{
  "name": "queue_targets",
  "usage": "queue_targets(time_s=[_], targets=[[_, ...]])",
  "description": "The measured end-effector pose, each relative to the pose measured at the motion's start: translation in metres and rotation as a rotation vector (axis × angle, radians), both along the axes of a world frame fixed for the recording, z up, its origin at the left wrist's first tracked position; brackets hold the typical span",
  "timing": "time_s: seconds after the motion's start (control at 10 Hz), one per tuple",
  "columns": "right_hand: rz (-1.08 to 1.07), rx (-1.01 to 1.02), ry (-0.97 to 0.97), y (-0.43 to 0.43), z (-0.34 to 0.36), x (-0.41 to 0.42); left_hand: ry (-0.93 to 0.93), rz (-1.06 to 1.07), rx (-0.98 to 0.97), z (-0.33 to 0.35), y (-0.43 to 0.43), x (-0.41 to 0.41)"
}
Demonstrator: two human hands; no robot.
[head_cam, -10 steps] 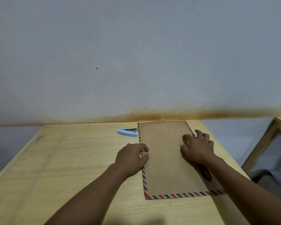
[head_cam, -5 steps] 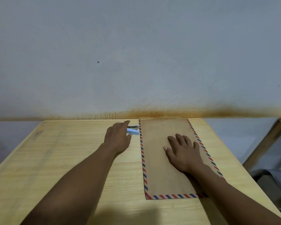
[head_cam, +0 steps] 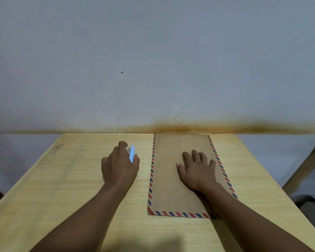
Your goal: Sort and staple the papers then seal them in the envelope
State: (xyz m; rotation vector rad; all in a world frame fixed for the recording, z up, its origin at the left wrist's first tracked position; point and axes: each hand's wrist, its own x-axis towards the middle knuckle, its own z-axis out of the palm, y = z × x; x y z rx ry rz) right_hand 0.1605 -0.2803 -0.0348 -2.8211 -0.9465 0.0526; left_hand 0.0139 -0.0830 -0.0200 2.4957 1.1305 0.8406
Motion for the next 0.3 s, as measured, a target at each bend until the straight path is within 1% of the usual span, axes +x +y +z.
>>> queue_targets(time_s=[0.2, 0.3], targets=[[0.042, 0.011, 0.01, 0.025, 0.0, -0.016, 0.096, 0.038, -0.005, -0.01, -0.008, -0.017], [0.027, 0.021, 0.017, 0.031, -0.001, -0.016, 0.2, 0.064, 0.058, -0.015, -0.007, -0.021]])
